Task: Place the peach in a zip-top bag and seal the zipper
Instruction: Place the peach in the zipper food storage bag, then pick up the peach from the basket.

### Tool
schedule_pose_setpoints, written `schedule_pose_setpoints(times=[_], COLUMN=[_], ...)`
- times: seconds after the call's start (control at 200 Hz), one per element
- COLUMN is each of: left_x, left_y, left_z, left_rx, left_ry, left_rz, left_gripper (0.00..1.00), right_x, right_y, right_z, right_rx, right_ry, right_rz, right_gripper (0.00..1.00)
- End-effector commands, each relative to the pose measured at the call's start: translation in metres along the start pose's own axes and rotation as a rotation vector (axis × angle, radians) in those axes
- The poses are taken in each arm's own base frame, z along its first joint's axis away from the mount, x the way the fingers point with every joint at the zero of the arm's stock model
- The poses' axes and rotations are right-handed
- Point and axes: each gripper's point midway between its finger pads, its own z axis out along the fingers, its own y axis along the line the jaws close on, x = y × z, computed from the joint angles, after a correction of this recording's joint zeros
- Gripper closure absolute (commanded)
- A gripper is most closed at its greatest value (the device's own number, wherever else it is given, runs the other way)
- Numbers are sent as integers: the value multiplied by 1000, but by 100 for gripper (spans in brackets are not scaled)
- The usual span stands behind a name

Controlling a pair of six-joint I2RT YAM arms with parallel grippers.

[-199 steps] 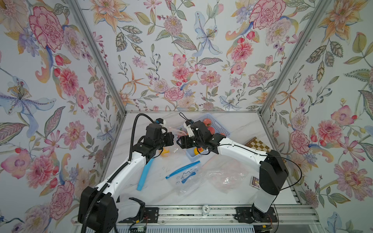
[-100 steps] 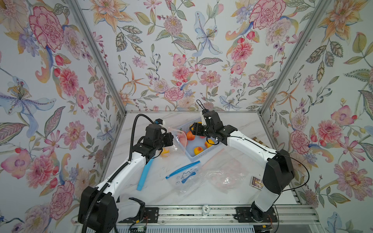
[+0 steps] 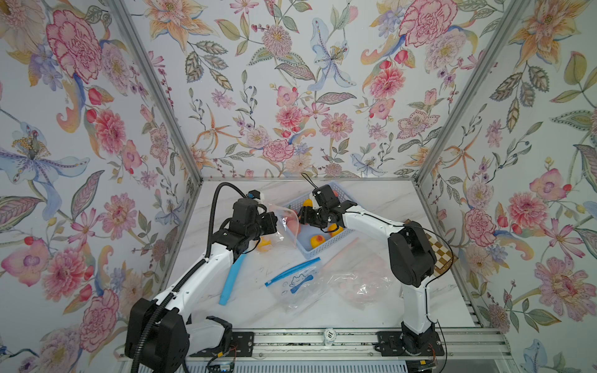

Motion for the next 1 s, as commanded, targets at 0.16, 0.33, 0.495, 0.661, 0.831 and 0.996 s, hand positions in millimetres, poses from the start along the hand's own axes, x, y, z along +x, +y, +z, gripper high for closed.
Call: schedule_pose_setpoints(times=[0.16, 0.33, 0.495, 0.661, 0.831, 0.996], left_x=[4, 4, 5, 4, 5, 5], left_y=[7, 8, 9, 9, 9, 10], left_z=[1, 2, 3, 3, 3, 4], left_rx=[-9, -10, -11, -11, -10, -9], left_ry=[6, 7, 9, 7, 11, 9], left_rz=[-6, -7, -11, -11, -12, -13], left_gripper=[100, 100, 100, 100, 100, 100], right_x=[10, 16, 20, 22, 23, 26], right_y=[6, 7, 4, -1, -7, -12], right_z=[19, 28, 38, 45, 50, 54], right_rx=[-35, -41, -36, -24, 1, 22], right_ry=[63, 90, 109, 119, 123, 133], right_rz=[24, 23, 25, 28, 24, 21], right_gripper=[30, 30, 30, 32, 30, 30])
